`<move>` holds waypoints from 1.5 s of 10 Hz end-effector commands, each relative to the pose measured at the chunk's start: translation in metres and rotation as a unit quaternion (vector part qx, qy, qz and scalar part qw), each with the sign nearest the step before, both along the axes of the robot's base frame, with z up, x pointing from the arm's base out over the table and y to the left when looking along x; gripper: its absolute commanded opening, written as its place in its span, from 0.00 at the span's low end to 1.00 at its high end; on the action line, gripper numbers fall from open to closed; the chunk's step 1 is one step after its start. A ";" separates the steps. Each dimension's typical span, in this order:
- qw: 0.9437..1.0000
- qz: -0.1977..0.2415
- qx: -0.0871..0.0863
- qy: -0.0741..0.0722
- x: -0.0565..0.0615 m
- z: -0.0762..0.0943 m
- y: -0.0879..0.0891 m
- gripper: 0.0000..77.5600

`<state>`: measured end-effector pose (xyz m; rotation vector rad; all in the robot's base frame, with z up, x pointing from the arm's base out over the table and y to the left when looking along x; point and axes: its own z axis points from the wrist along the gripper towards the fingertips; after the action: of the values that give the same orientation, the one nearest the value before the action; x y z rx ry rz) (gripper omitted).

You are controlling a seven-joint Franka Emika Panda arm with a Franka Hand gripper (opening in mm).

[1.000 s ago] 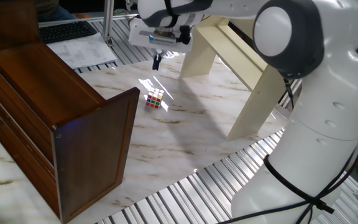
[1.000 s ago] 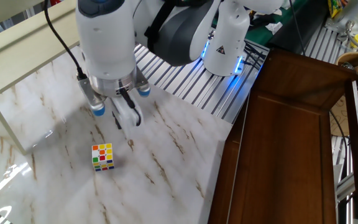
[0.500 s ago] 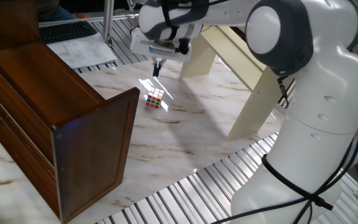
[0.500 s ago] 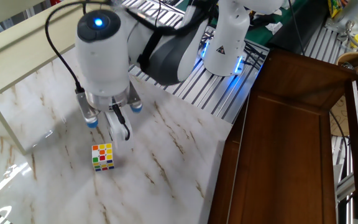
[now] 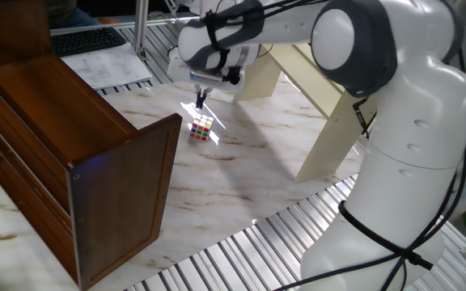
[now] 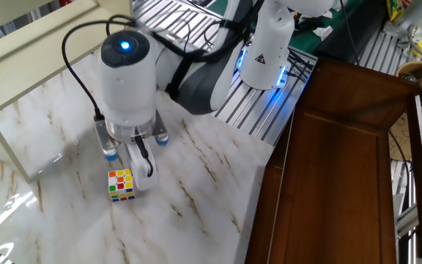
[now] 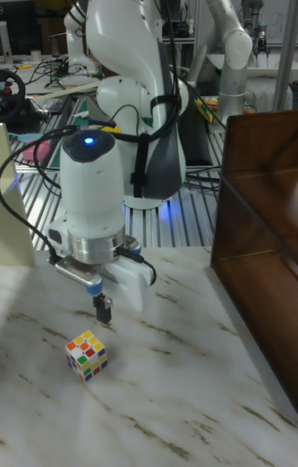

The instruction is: Put the object on the shelf

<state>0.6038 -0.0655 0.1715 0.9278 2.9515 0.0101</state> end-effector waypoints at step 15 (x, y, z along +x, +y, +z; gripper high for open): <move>1.000 -0.004 -0.001 -0.021 0.006 -0.037 -0.021 1.00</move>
<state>0.6066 -0.0656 0.1671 0.9342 2.9370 0.0150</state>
